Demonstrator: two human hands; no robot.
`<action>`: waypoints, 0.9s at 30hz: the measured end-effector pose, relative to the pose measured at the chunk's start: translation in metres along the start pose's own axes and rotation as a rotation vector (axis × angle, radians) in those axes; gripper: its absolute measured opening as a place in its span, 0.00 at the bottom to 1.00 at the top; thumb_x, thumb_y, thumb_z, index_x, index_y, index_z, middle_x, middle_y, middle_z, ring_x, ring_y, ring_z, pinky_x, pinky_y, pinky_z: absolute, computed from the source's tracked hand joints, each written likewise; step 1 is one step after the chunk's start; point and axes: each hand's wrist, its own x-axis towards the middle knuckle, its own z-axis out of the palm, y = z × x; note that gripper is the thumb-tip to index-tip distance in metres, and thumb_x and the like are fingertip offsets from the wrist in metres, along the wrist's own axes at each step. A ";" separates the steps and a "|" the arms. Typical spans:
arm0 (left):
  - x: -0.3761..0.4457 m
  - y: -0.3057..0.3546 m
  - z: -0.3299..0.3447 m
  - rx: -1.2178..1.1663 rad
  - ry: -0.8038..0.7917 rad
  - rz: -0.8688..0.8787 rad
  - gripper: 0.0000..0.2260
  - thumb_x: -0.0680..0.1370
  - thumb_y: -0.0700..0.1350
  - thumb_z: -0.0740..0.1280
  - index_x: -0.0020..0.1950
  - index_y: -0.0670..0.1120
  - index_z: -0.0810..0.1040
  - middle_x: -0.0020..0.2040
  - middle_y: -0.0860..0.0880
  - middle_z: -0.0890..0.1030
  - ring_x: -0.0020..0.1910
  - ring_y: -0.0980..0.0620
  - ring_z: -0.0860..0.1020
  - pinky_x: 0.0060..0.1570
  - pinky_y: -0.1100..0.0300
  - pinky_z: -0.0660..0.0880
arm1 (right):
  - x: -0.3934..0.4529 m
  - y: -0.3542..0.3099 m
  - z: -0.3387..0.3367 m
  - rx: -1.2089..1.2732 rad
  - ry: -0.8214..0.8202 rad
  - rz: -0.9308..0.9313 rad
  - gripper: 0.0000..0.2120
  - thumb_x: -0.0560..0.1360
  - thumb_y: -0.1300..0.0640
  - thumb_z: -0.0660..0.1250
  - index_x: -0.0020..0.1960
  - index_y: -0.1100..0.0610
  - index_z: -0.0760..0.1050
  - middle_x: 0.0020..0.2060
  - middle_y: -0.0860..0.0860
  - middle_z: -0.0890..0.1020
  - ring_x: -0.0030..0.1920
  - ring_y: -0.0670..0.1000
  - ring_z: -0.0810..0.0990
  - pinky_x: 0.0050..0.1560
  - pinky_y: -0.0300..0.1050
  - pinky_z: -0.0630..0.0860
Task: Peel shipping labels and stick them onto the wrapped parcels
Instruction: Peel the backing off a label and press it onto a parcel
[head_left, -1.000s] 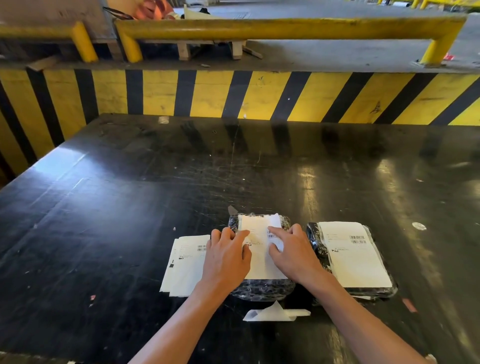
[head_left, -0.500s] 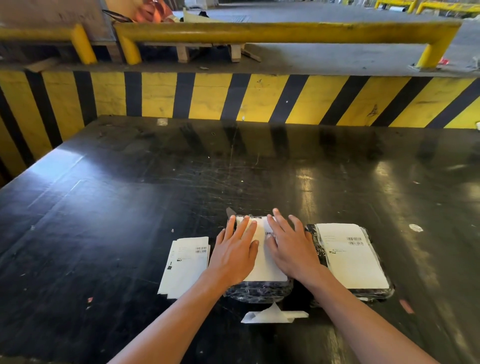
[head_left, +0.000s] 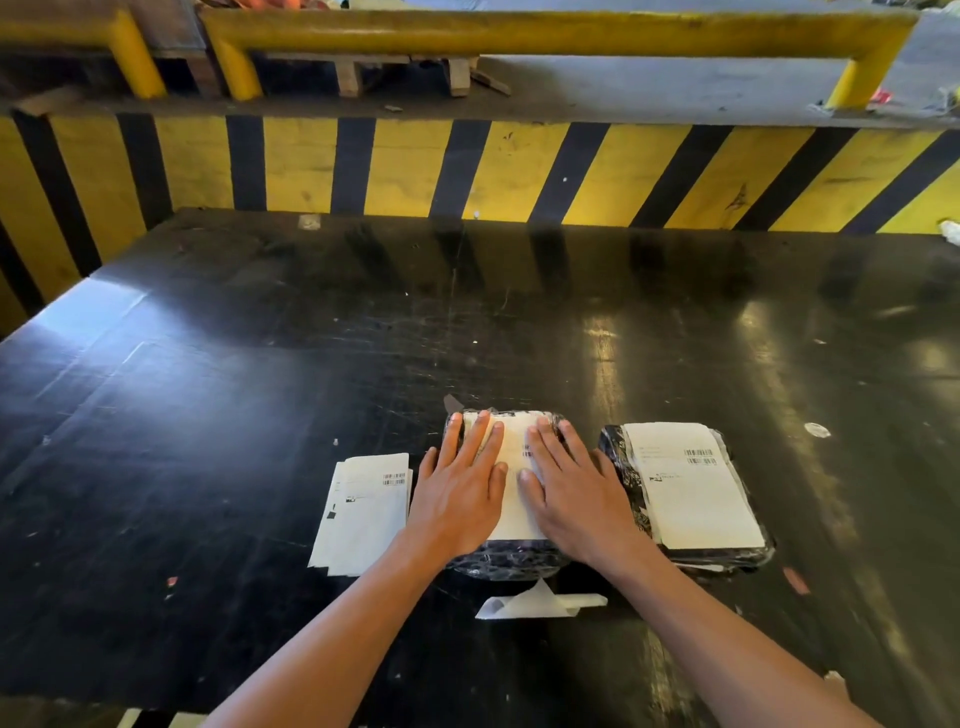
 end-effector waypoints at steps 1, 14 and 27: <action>0.000 0.000 0.000 -0.002 0.001 -0.003 0.25 0.83 0.57 0.42 0.80 0.55 0.43 0.81 0.56 0.41 0.79 0.50 0.35 0.78 0.41 0.48 | -0.004 0.001 0.001 0.012 -0.002 0.018 0.30 0.82 0.40 0.42 0.81 0.49 0.43 0.81 0.44 0.44 0.80 0.47 0.39 0.78 0.59 0.49; 0.000 -0.002 0.004 0.006 0.029 -0.003 0.25 0.84 0.56 0.43 0.81 0.55 0.45 0.81 0.56 0.43 0.80 0.49 0.38 0.77 0.41 0.52 | -0.043 -0.001 0.005 -0.013 -0.048 -0.074 0.29 0.83 0.39 0.41 0.80 0.47 0.38 0.80 0.42 0.38 0.77 0.46 0.31 0.79 0.56 0.45; 0.000 -0.001 0.001 0.028 0.005 -0.010 0.26 0.83 0.57 0.42 0.81 0.54 0.45 0.82 0.55 0.42 0.80 0.48 0.38 0.76 0.38 0.54 | -0.073 0.007 0.018 -0.048 0.004 -0.195 0.31 0.82 0.38 0.44 0.80 0.47 0.38 0.79 0.42 0.37 0.77 0.46 0.31 0.78 0.54 0.41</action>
